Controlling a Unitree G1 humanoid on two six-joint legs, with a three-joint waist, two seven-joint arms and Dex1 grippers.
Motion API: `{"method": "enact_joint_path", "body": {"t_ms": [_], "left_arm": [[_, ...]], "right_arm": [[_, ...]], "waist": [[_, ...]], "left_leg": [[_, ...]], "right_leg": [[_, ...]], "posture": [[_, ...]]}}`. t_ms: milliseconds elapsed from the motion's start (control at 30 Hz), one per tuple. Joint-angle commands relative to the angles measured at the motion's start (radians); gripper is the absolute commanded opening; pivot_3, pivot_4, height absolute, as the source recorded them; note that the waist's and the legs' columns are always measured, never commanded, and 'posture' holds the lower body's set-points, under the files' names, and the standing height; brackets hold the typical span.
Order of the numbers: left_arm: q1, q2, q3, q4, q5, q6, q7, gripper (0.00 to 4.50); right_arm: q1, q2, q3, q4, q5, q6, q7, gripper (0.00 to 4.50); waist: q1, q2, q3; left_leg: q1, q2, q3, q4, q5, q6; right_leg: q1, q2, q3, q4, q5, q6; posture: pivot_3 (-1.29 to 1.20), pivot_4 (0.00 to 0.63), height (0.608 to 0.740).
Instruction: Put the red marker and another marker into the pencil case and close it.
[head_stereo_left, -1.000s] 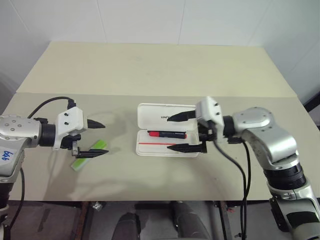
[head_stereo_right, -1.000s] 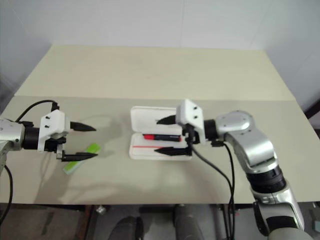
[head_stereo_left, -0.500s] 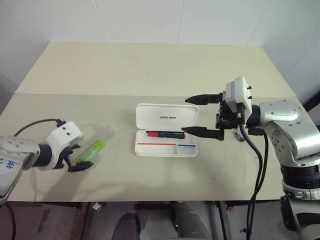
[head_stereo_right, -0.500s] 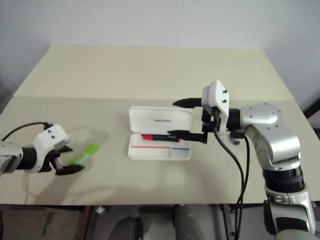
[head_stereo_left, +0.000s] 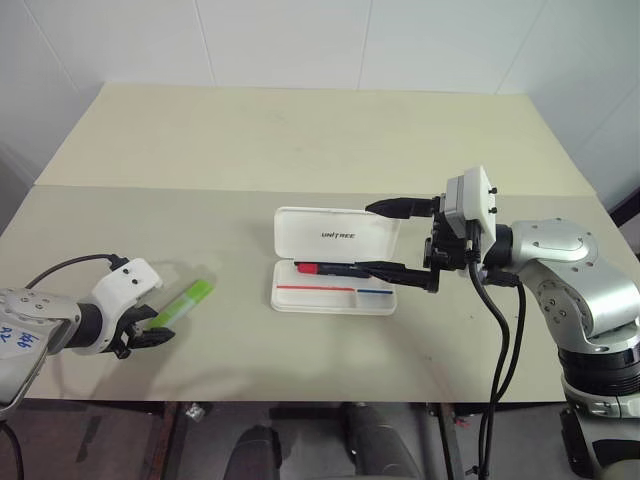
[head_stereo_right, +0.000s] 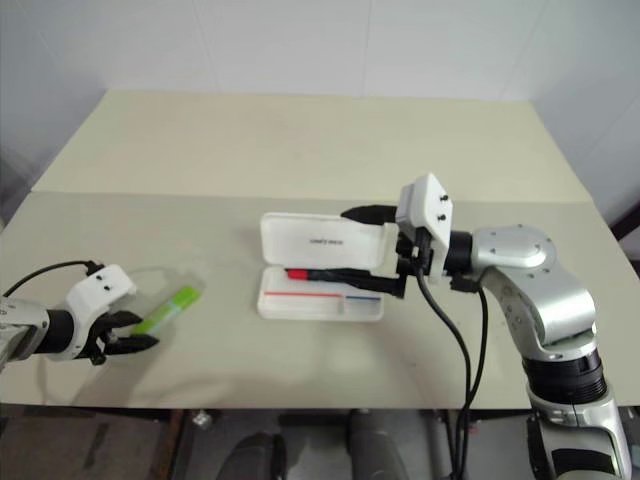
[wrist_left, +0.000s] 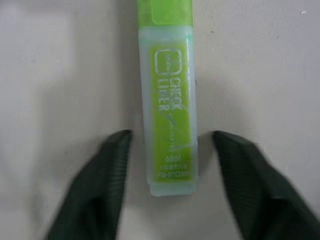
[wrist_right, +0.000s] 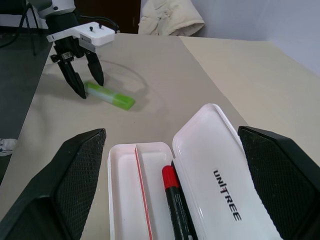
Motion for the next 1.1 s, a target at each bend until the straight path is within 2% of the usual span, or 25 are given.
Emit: {"method": "enact_joint_path", "body": {"t_ms": [33,67,200,300,500,600,767,933,1100], "left_arm": [[0.008,0.011,-0.022,0.041,0.025,-0.021,0.017,1.32],[0.010,0.010,-0.023,0.045,0.026,-0.027,0.018,1.10],[0.021,0.015,-0.026,0.047,0.017,-0.041,0.005,1.08],[0.021,0.016,0.006,0.043,-0.014,-0.149,-0.067,1.08],[-0.077,0.037,0.057,0.101,-0.060,-0.248,-0.157,1.08],[-0.172,0.054,0.044,0.113,-0.102,-0.319,-0.250,1.08],[-0.297,0.051,-0.034,0.135,-0.127,-0.470,-0.415,1.08],[-0.477,-0.038,-0.181,0.191,-0.100,-0.536,-0.478,1.08],[-0.589,-0.122,-0.293,0.254,-0.048,-0.592,-0.517,1.08]], "right_arm": [[0.002,-0.018,-0.041,-0.043,0.029,-0.004,-0.016,4.50],[0.004,-0.020,-0.042,-0.044,0.032,-0.004,-0.018,4.50],[0.011,-0.030,-0.042,-0.045,0.040,-0.003,-0.022,4.50],[0.014,-0.034,-0.038,-0.029,0.035,-0.012,-0.020,4.50],[0.022,-0.051,-0.039,0.004,0.011,-0.059,0.003,4.50],[0.015,-0.050,-0.065,-0.008,0.062,-0.047,0.010,4.50],[0.029,-0.074,-0.089,-0.073,0.137,-0.023,0.048,4.50],[0.075,-0.128,-0.102,-0.181,0.215,0.020,0.069,4.50],[0.114,-0.153,-0.132,-0.187,0.202,0.030,0.021,4.50]], "waist": [[0.000,0.000,0.000],[0.000,0.000,0.000],[0.000,0.000,0.000],[-0.001,0.000,0.000],[0.001,0.000,0.000],[0.004,0.000,0.000],[0.005,0.000,0.000],[0.007,0.000,0.000],[0.008,0.000,0.001]], "left_leg": [[0.000,0.000,0.000,0.000,0.000,0.000],[0.001,0.000,0.000,0.000,0.001,0.000],[0.002,0.000,0.000,0.000,0.001,0.001],[0.002,0.000,0.000,0.000,0.001,0.001],[-0.002,0.000,0.000,0.000,0.001,0.000],[-0.002,0.000,0.000,-0.001,0.001,0.000],[-0.003,0.000,0.000,-0.003,0.000,-0.001],[-0.002,0.000,-0.001,-0.005,0.000,-0.001],[-0.002,0.000,0.000,-0.001,0.000,-0.001]], "right_leg": [[0.000,0.000,0.000,0.000,0.000,0.000],[0.000,0.000,0.000,0.000,0.000,-0.001],[0.001,0.000,0.000,0.001,0.000,-0.003],[0.001,0.000,0.000,0.000,0.000,-0.004],[0.000,0.000,-0.001,-0.002,0.000,-0.003],[0.000,0.000,-0.002,-0.003,0.000,-0.002],[0.000,0.000,-0.002,-0.005,0.000,-0.001],[0.000,0.001,-0.002,-0.005,0.000,0.000],[0.000,0.002,-0.001,-0.003,0.000,0.000]], "posture": [[0.00,0.150,0.740],[0.00,0.150,0.740],[0.00,0.150,0.740],[0.00,0.150,0.740],[0.00,0.150,0.740],[0.00,0.150,0.740],[0.00,0.150,0.740],[0.00,0.150,0.740],[0.00,0.150,0.740]]}}
